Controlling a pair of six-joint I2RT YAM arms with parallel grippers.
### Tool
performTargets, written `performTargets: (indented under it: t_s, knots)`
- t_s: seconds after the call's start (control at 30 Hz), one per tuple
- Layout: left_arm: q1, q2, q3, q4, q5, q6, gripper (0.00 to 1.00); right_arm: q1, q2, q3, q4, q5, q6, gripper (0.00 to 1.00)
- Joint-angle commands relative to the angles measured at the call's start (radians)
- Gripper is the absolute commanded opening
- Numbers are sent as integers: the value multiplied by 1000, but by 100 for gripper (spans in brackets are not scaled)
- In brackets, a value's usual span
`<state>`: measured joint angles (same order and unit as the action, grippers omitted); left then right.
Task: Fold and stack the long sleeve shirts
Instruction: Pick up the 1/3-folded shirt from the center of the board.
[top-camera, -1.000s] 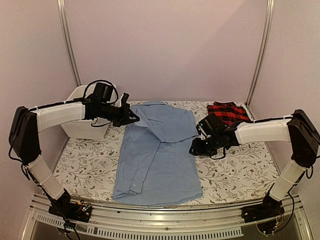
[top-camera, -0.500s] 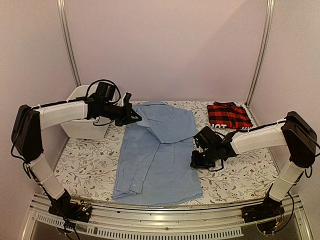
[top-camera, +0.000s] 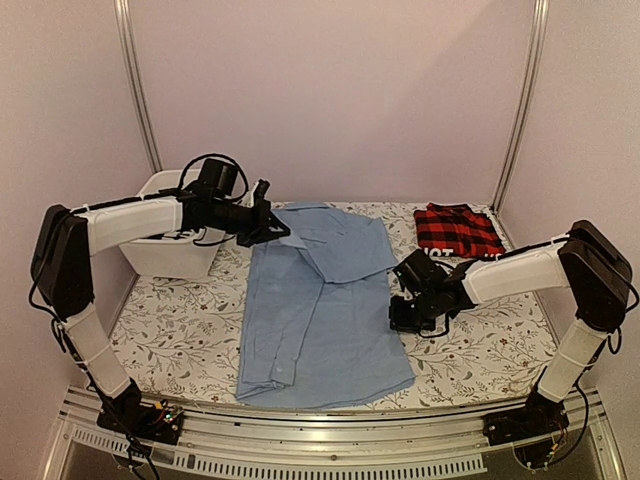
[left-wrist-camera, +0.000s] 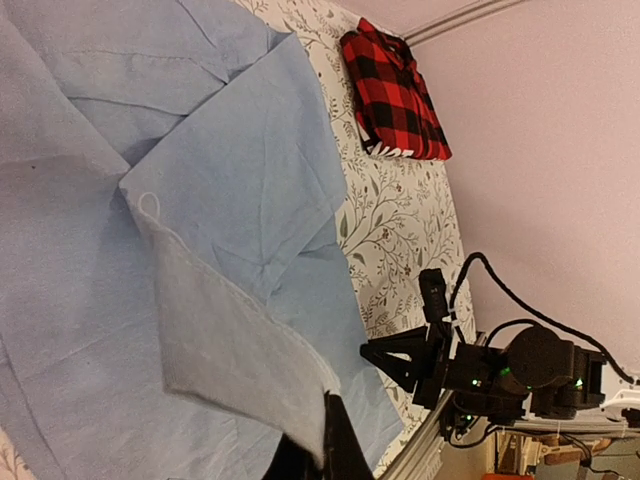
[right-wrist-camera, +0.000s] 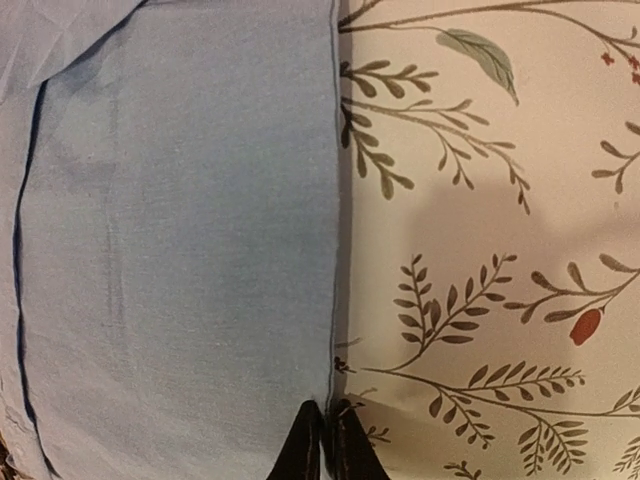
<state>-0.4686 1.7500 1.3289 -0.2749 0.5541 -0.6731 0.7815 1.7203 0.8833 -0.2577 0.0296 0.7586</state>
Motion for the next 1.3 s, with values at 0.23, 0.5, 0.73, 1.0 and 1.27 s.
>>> performTargets:
  t_s: [0.23,0.5,0.73,1.0,1.27]
  knots:
    - [-21,27,58,3,25,9,0,47,-148,-50,-187,17,-39,43]
    - [-30,35,72,4,36,2,0,202,-269,-150,-283,-19,117,44]
    - [-37,33,88,-4,33,5,0,269,-330,-217,-282,-50,238,40]
    - [-37,40,124,-25,21,16,0,280,-315,-213,-224,-50,268,29]
    - [-39,42,154,-38,12,22,0,281,-313,-207,-211,-10,284,14]
